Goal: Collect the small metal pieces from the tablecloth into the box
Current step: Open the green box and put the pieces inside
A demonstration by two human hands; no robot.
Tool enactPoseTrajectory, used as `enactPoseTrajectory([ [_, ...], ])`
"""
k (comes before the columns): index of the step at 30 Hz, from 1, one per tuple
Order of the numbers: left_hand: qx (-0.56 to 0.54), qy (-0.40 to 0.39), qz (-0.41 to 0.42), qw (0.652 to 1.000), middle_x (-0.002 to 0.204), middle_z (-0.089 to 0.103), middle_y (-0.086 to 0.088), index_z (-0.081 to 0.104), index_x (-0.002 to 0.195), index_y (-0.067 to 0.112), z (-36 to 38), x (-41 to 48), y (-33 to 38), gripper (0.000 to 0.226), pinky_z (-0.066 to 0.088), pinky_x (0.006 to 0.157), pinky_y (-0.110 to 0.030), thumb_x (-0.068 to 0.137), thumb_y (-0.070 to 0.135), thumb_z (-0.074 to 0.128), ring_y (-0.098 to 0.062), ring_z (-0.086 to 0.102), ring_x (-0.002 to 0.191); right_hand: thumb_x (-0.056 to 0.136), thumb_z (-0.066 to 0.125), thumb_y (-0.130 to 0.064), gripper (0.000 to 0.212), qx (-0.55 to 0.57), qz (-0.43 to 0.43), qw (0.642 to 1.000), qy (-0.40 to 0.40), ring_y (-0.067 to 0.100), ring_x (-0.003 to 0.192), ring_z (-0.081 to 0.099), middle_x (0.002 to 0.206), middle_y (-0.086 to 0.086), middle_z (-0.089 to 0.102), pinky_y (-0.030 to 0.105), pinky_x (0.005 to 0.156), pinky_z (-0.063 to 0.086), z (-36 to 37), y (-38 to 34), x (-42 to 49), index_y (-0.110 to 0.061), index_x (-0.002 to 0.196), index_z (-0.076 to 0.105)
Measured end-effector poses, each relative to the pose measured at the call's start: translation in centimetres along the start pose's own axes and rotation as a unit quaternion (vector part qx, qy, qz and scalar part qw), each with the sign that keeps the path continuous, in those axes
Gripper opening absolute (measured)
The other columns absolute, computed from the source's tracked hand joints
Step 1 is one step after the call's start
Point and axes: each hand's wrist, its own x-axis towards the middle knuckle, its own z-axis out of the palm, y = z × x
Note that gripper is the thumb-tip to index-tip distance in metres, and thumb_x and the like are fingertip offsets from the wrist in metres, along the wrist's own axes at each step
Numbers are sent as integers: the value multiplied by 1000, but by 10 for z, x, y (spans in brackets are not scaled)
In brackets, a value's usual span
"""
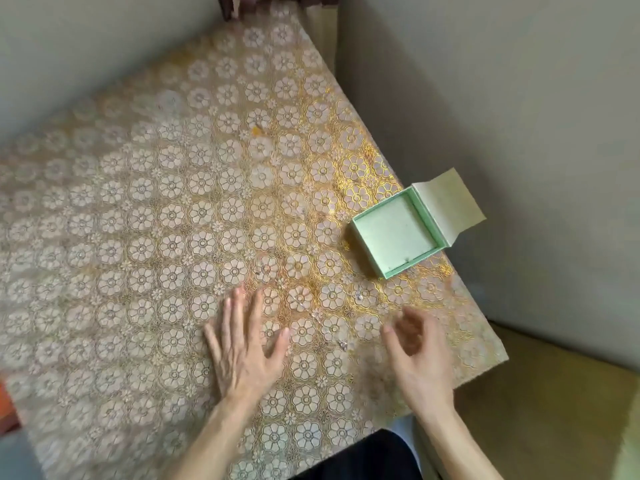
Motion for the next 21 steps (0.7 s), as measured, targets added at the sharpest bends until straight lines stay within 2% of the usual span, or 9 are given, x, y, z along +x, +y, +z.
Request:
enactPoseTrajectory([
  [3,43,-16,24,999,169,-11,-4,6,162,26,15,-11,-19,80,0,121,-60,96,68,20,-20,-3,156,90,71,-39,27,-51,-8,997,-51,0,95,63,101,-15,66,37,88,57,26,2,-19,-29,113,61],
  [6,47,-11,19,999,170,-5,-5,7,162,27,19,-8,-20,79,-2,122,-58,95,69,20,-22,-1,157,90,69,-47,21,-121,-30,991,-58,4,91,63,95,-18,66,37,84,57,42,2,-26,-35,106,62],
  [9,44,-6,19,999,170,-1,-4,7,162,28,19,-10,-20,80,-3,123,-55,95,70,17,-21,0,156,91,68,-48,22,-171,-51,981,-71,5,89,60,97,-17,61,30,81,54,50,-6,-29,-34,105,61],
  [13,41,2,17,999,170,-4,-2,3,162,30,18,-10,-21,80,-9,122,-54,95,71,17,-20,1,156,96,64,-39,14,-230,-56,968,-77,14,95,59,98,-11,58,36,85,53,58,-11,-28,-29,105,63],
  [16,28,7,17,999,170,-6,-1,0,162,32,20,-10,-22,80,-7,123,-58,95,71,22,-20,-1,156,97,63,-36,9,-266,-77,956,-92,13,94,57,96,-12,56,33,83,53,57,-14,-26,-28,101,63],
  [18,7,0,15,1000,170,-6,-2,0,161,32,20,-11,-23,82,-3,122,-60,95,70,29,-21,1,157,96,64,-33,6,-277,-82,950,-114,9,89,57,94,-14,56,28,81,52,55,-19,-24,-28,95,61],
  [21,-21,-6,10,1000,170,-5,-1,5,161,31,18,-12,-20,84,-1,122,-61,94,70,36,-20,1,157,97,64,-30,10,-227,-53,961,-150,7,83,59,92,-9,60,21,73,49,47,-28,-26,-27,90,58],
])
